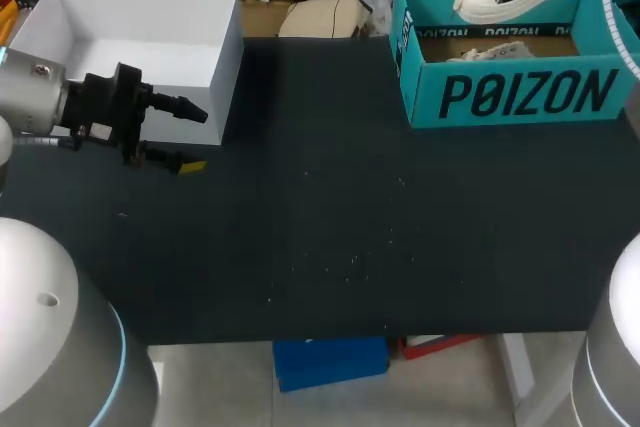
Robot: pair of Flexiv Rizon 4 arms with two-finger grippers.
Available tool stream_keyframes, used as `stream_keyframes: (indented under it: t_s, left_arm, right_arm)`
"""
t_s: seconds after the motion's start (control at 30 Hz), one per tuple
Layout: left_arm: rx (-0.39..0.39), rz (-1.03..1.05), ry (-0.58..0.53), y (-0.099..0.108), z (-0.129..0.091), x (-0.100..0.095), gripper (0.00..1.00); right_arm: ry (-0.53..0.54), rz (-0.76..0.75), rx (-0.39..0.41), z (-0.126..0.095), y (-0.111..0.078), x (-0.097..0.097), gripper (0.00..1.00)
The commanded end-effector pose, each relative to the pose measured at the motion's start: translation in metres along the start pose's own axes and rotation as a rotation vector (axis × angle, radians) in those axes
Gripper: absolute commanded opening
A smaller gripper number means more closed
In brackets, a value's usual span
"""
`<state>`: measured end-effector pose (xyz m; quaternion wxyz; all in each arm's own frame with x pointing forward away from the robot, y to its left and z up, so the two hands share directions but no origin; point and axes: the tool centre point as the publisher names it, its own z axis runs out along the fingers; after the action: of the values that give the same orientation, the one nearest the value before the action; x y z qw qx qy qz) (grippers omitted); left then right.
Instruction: Take the shoe out of the shoebox, open the shoe tongue, remove and reinsert the insole, then place the shoe into the shoebox
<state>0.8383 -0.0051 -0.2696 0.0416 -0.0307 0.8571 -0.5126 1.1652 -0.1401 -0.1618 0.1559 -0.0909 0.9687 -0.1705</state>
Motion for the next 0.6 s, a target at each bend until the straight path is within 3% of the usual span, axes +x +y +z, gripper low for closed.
stream_keyframes:
  t_s: [0.03, 0.6]
  left_arm:
    - [-0.002, 0.001, -0.003, 0.001, 0.001, 0.0, 1.0]
    - [-0.002, 0.001, -0.003, 0.001, 0.001, 0.0, 1.0]
  right_arm:
    - [0.05, 0.008, -0.029, 0.031, -0.004, -0.034, 0.0]
    - [0.094, 0.081, -0.037, 0.096, 0.003, -0.058, 0.0]
